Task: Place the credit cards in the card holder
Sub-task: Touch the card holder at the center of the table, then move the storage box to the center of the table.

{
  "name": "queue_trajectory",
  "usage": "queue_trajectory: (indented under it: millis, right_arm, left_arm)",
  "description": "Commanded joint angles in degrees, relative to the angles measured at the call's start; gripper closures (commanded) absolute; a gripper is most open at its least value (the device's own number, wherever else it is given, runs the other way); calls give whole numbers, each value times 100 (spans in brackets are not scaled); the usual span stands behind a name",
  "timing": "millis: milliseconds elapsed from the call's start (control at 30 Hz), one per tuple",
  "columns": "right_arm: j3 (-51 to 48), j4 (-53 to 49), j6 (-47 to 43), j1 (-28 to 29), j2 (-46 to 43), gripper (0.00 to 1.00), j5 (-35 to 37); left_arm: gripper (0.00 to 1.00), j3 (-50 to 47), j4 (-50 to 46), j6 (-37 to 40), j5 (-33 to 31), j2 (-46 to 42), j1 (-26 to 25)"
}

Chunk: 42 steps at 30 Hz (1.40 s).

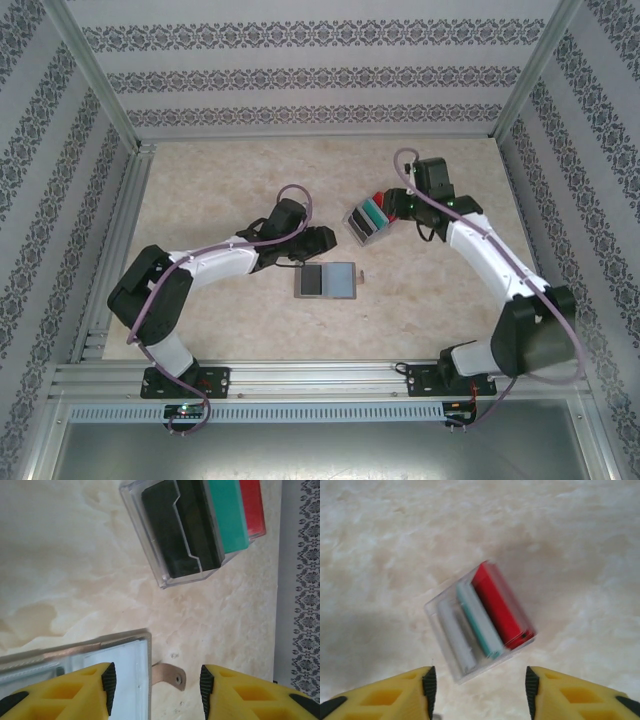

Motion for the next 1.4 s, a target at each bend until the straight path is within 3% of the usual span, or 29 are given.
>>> queue_trajectory:
  millis: [0, 333, 433, 667, 1033, 1100, 1233, 1367]
  right_arm:
    - [485, -506, -417, -327, 583, 44, -346]
    - [2320, -1234, -442, -681, 2783, 42, -1693]
    - [2416, -1142, -297, -669, 3103, 41, -1974]
    - [2461, -1150, -312, -578, 3358, 41, -2279]
    - [2035, -1078, -306, -179, 3033, 41, -2742]
    - [2042, -1175, -409, -115, 2898, 39, -2400]
    - [2251, -1524, -719, -71, 2794, 38, -970]
    - [2237, -1497, -899, 61, 2641, 39, -534]
  left_arm:
    - [49, 90, 64, 19, 151, 245, -38]
    - [46, 156, -25, 85, 113, 248, -21]
    - [46, 122, 12, 45, 76, 221, -12]
    - [46, 146, -18, 45, 106, 229, 4]
    - [46, 150, -28, 52, 104, 223, 15]
    - [46, 169, -62, 70, 79, 204, 15]
    - [46, 183, -98, 76, 36, 189, 32]
    - [46, 191, -139, 97, -38, 160, 50]
